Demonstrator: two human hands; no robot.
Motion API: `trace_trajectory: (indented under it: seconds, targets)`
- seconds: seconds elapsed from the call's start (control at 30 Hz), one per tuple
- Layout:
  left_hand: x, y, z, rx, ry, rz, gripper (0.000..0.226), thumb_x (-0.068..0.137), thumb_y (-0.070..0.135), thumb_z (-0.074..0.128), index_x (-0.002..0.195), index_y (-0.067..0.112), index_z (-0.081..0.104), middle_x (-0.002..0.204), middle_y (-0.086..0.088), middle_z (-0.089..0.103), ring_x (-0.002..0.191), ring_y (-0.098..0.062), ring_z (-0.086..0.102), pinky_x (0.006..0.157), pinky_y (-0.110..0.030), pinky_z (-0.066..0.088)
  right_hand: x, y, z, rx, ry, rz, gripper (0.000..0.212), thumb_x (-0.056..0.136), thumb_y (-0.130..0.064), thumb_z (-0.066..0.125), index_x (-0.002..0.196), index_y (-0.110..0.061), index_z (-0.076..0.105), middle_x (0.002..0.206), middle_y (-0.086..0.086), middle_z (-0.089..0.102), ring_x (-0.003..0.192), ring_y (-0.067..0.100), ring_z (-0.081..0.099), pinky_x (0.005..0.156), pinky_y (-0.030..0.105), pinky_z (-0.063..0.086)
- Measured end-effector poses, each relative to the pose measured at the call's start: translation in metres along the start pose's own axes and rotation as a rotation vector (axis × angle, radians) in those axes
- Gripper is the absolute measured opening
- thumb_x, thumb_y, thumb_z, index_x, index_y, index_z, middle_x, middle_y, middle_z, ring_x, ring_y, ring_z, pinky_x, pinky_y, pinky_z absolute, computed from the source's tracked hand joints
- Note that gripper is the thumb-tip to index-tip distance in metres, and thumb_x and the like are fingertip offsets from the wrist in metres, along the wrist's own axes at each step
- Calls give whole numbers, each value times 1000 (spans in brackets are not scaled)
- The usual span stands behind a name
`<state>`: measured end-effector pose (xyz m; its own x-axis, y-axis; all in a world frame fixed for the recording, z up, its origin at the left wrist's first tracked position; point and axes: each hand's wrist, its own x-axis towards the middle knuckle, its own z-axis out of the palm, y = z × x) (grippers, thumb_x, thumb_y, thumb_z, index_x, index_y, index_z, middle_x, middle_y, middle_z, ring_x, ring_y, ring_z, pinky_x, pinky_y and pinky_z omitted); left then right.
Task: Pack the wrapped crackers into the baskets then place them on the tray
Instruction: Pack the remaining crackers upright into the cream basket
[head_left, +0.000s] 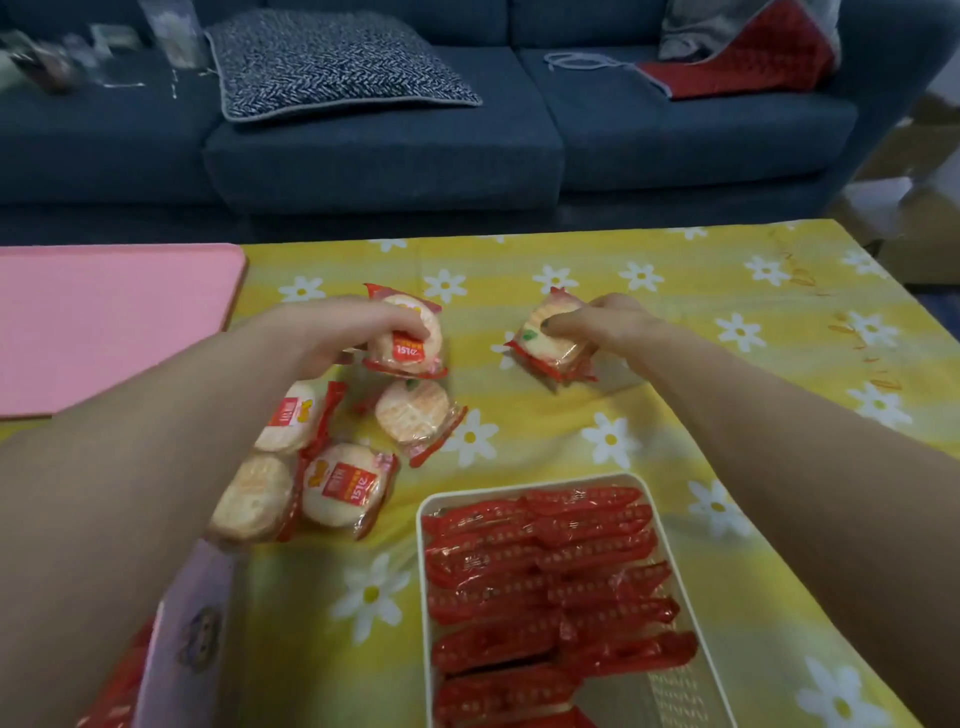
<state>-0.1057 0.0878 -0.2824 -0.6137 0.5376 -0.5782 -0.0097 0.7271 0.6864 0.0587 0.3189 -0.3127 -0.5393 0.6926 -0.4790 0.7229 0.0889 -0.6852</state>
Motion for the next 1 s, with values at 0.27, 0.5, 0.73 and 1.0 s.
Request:
trace_trajectory:
  seconds: [0.27, 0.5, 0.73, 1.0]
  targets:
    - [-40, -35, -49, 204, -100, -190, 72, 88, 43, 74, 149, 20, 42, 161, -2, 33, 149, -22, 25, 114, -36, 22, -20, -9, 17, -57, 106, -101, 81, 54, -40, 90, 122, -12, 56, 115, 11, 64, 99, 27, 66, 74, 37, 57]
    - [-50, -73, -48, 227, -17, -278, 89, 83, 51, 77, 153, 22, 31, 156, -11, 38, 141, -35, 38, 112, -57, 34, -61, -54, 49, 459, -371, -122, 63, 77, -6, 81, 130, 5, 47, 113, 22, 69, 94, 32, 73, 70, 39, 61]
    - [-53, -92, -45, 312, 237, -329, 116, 53, 59, 93, 142, 2, 45, 136, -20, 55, 117, -38, 56, 88, -47, 53, -70, -50, 105, -32, -507, -118, 65, 59, -34, 90, 114, -7, 68, 100, 6, 77, 98, 22, 73, 90, 36, 56]
    - [-61, -92, -43, 6, 83, -346, 70, 68, 41, 92, 120, 10, 57, 127, -7, 60, 121, -30, 55, 106, -48, 46, -75, -52, 108, -74, -468, -173, 46, 67, -28, 88, 105, -9, 70, 92, 5, 78, 89, 22, 75, 83, 36, 60]
